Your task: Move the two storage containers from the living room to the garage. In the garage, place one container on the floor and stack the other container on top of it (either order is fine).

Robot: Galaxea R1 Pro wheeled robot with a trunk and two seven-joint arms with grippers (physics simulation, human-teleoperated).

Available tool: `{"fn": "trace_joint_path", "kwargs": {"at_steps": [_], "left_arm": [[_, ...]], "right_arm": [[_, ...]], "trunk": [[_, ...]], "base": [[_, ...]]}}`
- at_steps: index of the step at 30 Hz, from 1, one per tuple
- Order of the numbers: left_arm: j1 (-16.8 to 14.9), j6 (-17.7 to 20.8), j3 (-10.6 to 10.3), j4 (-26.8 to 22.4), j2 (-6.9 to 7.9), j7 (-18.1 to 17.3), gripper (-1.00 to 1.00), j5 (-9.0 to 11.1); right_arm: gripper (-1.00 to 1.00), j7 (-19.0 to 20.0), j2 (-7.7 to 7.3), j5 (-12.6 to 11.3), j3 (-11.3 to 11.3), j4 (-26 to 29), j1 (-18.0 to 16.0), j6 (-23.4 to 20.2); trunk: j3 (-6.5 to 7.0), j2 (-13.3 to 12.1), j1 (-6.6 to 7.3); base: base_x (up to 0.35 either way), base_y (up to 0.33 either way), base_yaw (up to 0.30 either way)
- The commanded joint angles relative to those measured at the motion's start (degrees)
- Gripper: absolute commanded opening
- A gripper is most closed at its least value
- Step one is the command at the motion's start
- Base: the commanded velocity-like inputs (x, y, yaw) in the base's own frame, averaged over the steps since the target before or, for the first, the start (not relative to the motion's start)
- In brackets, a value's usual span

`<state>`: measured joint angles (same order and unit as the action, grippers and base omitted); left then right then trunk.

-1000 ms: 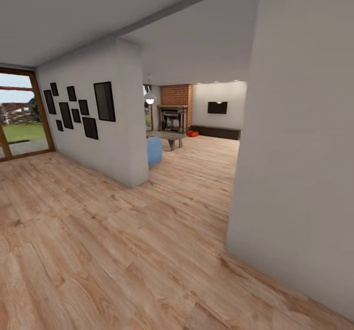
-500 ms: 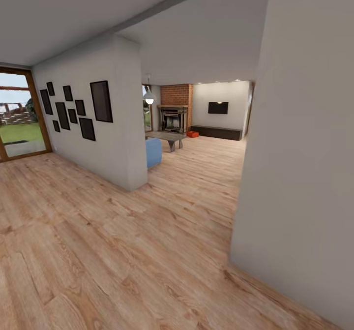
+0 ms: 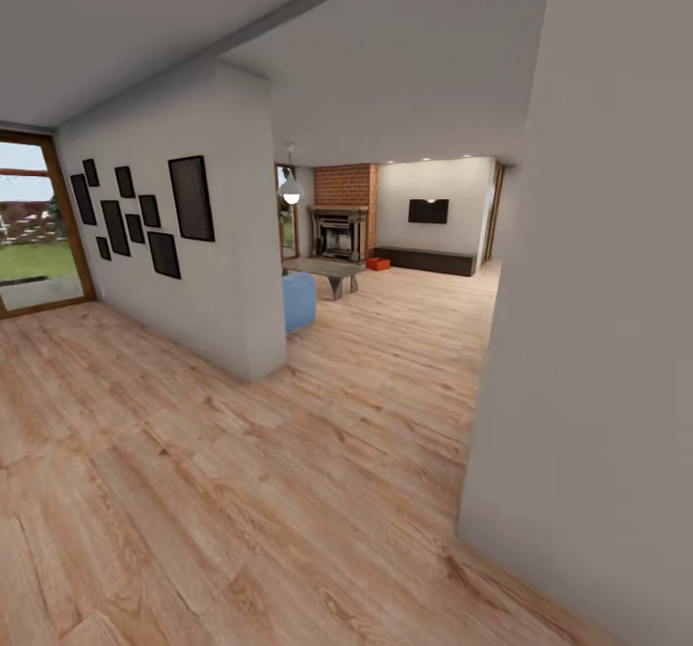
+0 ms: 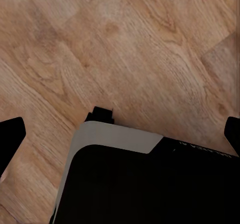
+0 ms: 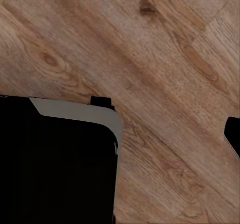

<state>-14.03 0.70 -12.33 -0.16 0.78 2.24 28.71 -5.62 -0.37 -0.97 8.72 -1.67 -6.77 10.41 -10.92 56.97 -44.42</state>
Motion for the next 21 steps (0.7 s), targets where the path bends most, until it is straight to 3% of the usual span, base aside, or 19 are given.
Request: {"fn": "trace_joint_path", "kwargs": {"at_steps": [1,12,21], "left_arm": [[-0.04,0.06,-0.49,-0.02,0.0,0.14,1.0,0.46],[-0.04,0.08,-0.5,-0.02,0.01,0.14,1.0,0.47],[-0.04,0.01,-0.5,-0.02,0.0,0.15,1.0,0.47]], "right_arm": [[1.0,-0.18,0.01,-0.09,0.42,-0.18,-0.08,0.3],[1.0,-0.18,0.3,-0.06,0.38,-0.18,-0.08,0.27],[1.0,-0.18,0.19,-0.09,0.34,-0.18,-0.08,0.3]], "trunk": [[-0.08,0.04,-0.04],[-0.08,0.04,-0.04],[-0.08,0.04,-0.04]], "base": [[0.323,0.0,0.0],[0.323,0.0,0.008],[0.323,0.0,0.221]]}}
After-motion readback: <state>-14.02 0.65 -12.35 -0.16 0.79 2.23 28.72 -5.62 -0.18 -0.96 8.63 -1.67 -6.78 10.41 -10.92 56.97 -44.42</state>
